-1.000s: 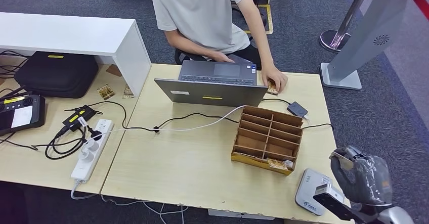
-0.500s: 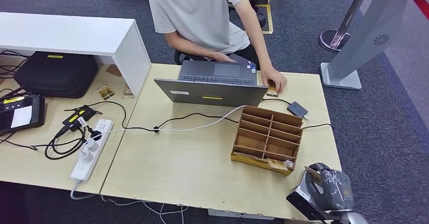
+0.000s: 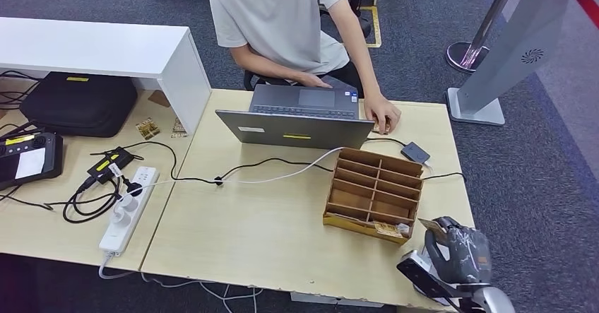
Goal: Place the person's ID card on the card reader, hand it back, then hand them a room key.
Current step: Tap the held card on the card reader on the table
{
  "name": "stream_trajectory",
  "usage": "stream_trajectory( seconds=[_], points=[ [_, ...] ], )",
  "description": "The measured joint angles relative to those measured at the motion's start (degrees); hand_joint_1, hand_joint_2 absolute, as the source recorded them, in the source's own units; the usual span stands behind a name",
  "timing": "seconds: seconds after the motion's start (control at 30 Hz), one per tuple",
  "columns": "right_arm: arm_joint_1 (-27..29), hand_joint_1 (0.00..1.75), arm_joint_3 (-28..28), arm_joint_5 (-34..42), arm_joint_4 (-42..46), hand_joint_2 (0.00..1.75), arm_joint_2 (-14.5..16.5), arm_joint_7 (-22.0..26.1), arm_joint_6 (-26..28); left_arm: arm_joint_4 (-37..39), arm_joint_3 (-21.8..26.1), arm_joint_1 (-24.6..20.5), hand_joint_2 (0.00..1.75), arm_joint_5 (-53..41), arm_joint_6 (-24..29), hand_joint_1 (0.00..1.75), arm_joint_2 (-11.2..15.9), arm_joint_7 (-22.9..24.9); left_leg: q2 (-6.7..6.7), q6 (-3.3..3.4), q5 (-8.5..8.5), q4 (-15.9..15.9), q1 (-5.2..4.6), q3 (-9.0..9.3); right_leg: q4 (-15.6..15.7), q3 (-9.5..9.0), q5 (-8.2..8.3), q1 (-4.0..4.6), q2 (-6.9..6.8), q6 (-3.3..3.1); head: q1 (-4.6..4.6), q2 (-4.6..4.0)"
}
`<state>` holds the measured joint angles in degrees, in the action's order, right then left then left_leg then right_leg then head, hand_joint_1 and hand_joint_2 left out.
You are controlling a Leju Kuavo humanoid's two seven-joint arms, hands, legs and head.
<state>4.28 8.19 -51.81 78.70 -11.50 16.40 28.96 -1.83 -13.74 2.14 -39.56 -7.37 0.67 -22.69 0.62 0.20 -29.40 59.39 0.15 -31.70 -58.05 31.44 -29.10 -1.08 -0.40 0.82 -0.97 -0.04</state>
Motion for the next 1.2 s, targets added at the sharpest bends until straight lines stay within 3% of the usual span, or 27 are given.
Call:
stream_trajectory(
  seconds=[0.27,0.5,0.7,0.9,1.03,1.2],
  points=[
    [-5.8,1.75,-1.2,-0.1,12.4,1.75,-3.7,-0.1,-3.1,-0.1,0.8,-0.1,0.00,-1.3,-0.3,0.00,0.4,0.4,-0.04,-0.01,0.01,0.0,0.00,0.01,0.0,0.00,0.02,0.00,0.03,-0.01,0.00,0.00],
    [-17.5,1.75,0.6,-5.0,12.4,1.75,-6.0,-4.4,-6.7,-1.2,1.0,-0.1,0.00,-3.2,-1.5,0.00,0.9,1.1,-0.12,-0.05,0.09,0.0,0.01,0.02,-0.1,0.01,0.10,0.00,0.11,-0.02,-0.01,0.01],
    [-33.2,1.75,6.0,-10.6,-1.5,1.75,-6.0,-10.1,-8.7,-3.1,1.0,-0.2,0.00,-5.2,-3.0,0.00,1.8,2.0,-0.21,-0.07,0.25,0.0,0.01,0.01,-0.1,0.07,0.26,0.01,0.16,-0.04,0.00,0.01],
    [-46.1,1.75,9.7,-14.4,-19.1,1.75,-3.6,-15.6,-9.5,-4.6,0.9,-0.2,0.00,-6.4,-3.6,0.00,2.5,2.1,-0.16,-0.10,0.34,0.0,0.02,-0.02,-0.1,0.08,0.29,0.01,0.14,-0.04,-0.01,0.00],
    [-51.7,1.75,10.9,-15.4,-29.2,1.75,-1.6,-17.9,-9.7,-5.1,0.8,-0.3,0.00,-6.7,-3.7,0.00,2.7,2.6,-0.03,-0.10,0.34,0.0,0.02,-0.04,-0.1,0.08,0.29,0.01,0.04,-0.04,0.01,0.00],
    [-54.8,1.75,11.5,-15.5,-36.7,1.75,0.4,-18.5,-9.4,-5.5,0.5,-0.4,0.00,-7.1,-4.0,0.00,2.7,3.2,-0.03,-0.10,0.34,0.0,0.02,-0.07,-0.1,0.10,0.28,0.01,0.04,-0.04,0.00,0.01]
  ],
)
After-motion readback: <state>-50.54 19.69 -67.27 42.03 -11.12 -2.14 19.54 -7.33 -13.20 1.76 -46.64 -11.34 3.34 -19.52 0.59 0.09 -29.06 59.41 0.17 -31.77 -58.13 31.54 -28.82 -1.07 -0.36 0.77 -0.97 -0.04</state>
